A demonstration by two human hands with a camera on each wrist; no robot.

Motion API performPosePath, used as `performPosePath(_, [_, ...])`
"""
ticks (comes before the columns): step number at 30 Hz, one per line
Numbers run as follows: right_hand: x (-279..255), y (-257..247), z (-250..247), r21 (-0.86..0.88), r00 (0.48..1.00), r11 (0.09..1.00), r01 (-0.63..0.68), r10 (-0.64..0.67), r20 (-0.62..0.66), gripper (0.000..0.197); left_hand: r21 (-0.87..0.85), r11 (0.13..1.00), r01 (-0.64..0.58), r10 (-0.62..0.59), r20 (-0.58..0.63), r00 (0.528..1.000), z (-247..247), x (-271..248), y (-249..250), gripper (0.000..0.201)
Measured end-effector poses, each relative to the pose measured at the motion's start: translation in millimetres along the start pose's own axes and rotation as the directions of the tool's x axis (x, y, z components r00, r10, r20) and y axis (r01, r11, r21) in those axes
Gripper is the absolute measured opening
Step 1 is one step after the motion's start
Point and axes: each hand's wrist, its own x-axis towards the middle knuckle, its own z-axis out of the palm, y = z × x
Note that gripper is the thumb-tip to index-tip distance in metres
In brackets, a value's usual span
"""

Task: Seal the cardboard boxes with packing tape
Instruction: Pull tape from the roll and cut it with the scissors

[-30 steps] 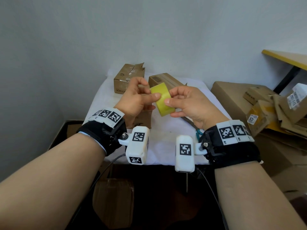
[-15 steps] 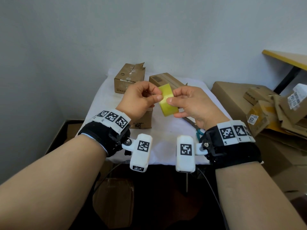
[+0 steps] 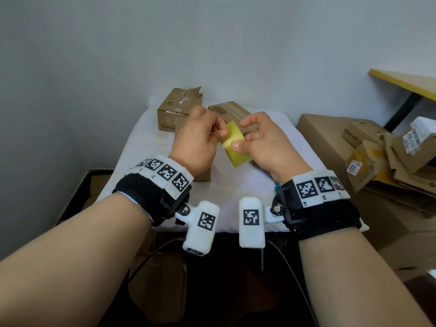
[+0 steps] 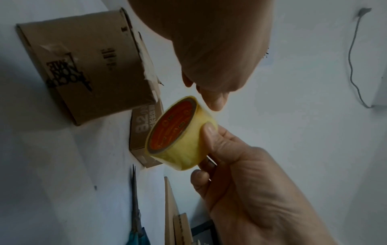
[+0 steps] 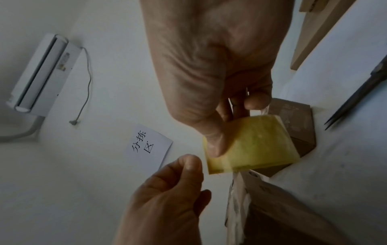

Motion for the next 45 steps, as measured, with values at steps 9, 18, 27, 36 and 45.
performPosePath(9, [-3, 3, -4, -0.008, 0.999, 0.999, 0.036, -0.036, -0.016, 0.02, -0.064, 0.996, -0.055, 0.058, 0.043, 0.997, -10, 1, 10, 0.003])
performPosePath(18, [-5, 3, -15, -0.043, 0.999, 0.998, 0.043, -0.044, -0.022, 0.015, -0.259, 0.908, 0.328, -0.235, 0.332, 0.913, -3, -5, 14, 0.053])
performPosePath(27, [-11, 3, -17, -0.001, 0.999, 0.999, -0.032, 0.032, 0.003, 0.017, -0.356, 0.851, 0.386, -0.313, 0.245, 0.917, 14, -2, 14, 0.01])
performPosePath(36, [-7, 50, -56, -0.687, 0.941, 0.669, -0.284, 0.334, -0.064, 0.028, -0.267, 0.895, 0.359, -0.26, 0.343, 0.903, 28, -5, 10, 0.011])
performPosePath(45, [-19, 79, -58, -0.785, 0.885, 0.533, -0.315, 0.465, -0.039, 0.041, -0.2, 0.903, 0.381, -0.294, 0.358, 0.886, 41, -6, 13, 0.012])
